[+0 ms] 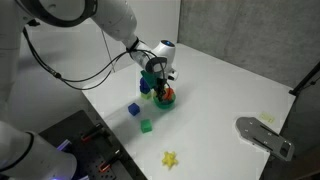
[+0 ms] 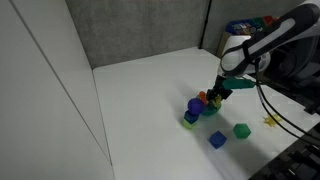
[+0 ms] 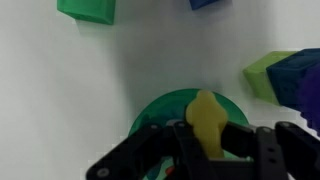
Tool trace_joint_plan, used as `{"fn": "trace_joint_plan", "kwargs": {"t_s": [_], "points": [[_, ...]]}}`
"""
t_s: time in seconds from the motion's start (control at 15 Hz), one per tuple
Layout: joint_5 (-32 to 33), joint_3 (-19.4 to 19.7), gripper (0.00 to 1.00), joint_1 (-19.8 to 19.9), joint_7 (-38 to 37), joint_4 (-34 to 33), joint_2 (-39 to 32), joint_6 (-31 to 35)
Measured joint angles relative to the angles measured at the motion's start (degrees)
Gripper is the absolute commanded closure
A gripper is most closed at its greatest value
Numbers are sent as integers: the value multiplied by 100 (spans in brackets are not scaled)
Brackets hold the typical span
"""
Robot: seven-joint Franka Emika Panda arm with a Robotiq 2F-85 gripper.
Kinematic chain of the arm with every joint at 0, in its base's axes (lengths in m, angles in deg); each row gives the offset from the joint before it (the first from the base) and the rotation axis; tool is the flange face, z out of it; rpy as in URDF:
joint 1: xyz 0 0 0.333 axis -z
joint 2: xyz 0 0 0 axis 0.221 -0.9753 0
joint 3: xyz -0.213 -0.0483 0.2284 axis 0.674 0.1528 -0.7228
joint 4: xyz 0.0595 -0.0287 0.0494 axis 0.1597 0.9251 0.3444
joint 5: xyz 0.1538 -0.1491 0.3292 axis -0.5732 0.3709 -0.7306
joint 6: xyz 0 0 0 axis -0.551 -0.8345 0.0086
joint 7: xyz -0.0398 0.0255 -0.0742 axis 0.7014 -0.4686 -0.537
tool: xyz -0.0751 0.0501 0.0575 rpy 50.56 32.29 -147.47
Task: Pick up the yellow duck toy from the worktop and put it in the green bowl
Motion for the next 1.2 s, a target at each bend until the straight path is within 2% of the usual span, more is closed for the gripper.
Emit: {"fn": "trace_joint_plan", "kwargs": {"t_s": [0.67,0.73,0.8,0.93,1.2], "points": [[120,-7,95,-44,407,-97,-209,436],[122,-7,87,-54,407,-145,-244,447],[122,-7,62,-64,407,-204,-280,448],[122,-7,58,-86,406,-343,-376,448],[122,-1,27,-98,405,-557,-504,448]]}}
